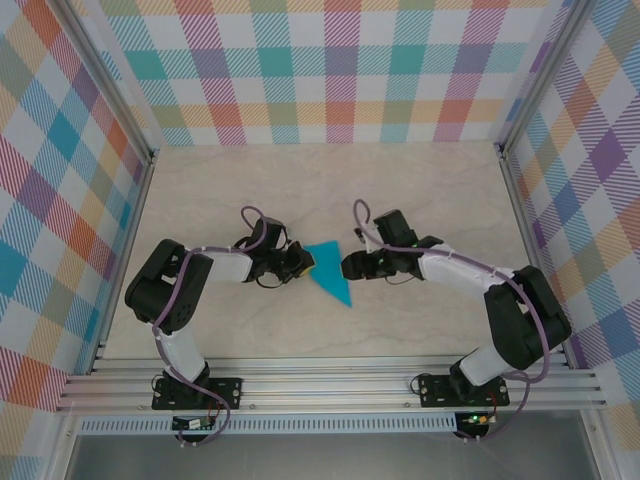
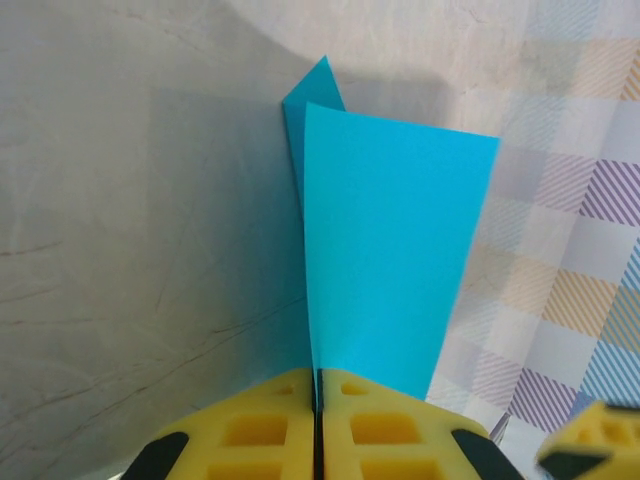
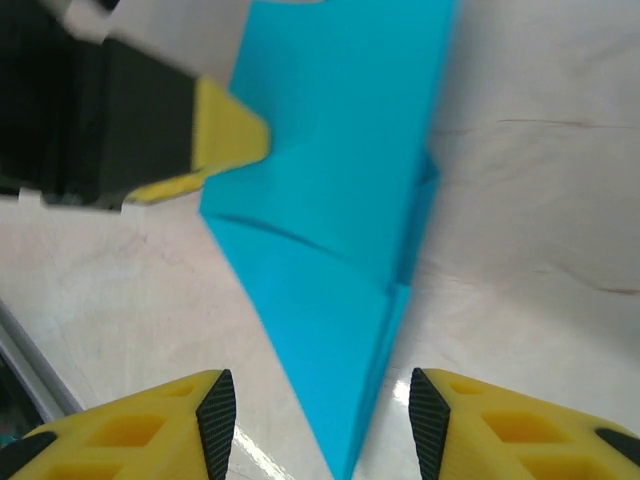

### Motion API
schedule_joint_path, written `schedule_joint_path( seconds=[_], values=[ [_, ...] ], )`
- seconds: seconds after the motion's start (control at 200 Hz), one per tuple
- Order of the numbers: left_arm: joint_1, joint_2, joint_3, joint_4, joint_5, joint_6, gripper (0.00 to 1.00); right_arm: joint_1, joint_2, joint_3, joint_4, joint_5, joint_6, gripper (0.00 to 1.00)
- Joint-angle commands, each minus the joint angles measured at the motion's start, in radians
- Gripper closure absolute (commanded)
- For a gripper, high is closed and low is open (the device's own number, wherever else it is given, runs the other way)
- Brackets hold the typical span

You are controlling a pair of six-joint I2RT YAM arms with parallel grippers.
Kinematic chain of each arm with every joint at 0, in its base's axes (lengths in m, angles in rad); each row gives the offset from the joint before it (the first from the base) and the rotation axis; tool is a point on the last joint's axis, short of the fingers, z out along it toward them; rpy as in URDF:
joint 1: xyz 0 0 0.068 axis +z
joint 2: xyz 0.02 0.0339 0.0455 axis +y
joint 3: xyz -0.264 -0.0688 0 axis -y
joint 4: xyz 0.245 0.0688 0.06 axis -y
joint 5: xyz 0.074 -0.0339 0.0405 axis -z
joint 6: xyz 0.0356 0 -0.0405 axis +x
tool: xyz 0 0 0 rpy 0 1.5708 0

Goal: Fold a paper plane with a square sheet of paper (pick it up from the middle)
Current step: Fold the wing for the fifth time at the center of the table.

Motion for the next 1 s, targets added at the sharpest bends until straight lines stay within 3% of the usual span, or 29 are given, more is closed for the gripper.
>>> schedule_joint_path(
  seconds=[0.0,0.21,0.47,0.995],
  values=[
    [-0.011,-0.015,0.027,-0.017,-0.002,0.013,0.92,0.128,-0.003,-0.025,0.056,0.184,-0.114,0.49],
    [-0.011,-0.017,0.028,-0.019,0.005,0.005,0.92,0.288,0.014,-0.060,0.151,0.409,-0.177,0.48],
    [-0.011,-0.032,0.029,-0.012,0.026,-0.013,0.92,0.384,0.105,-0.046,0.197,0.592,-0.252,0.48],
    [-0.011,-0.041,0.033,-0.028,0.018,-0.016,0.92,0.413,0.173,-0.027,0.205,0.693,-0.257,0.60]
  ],
)
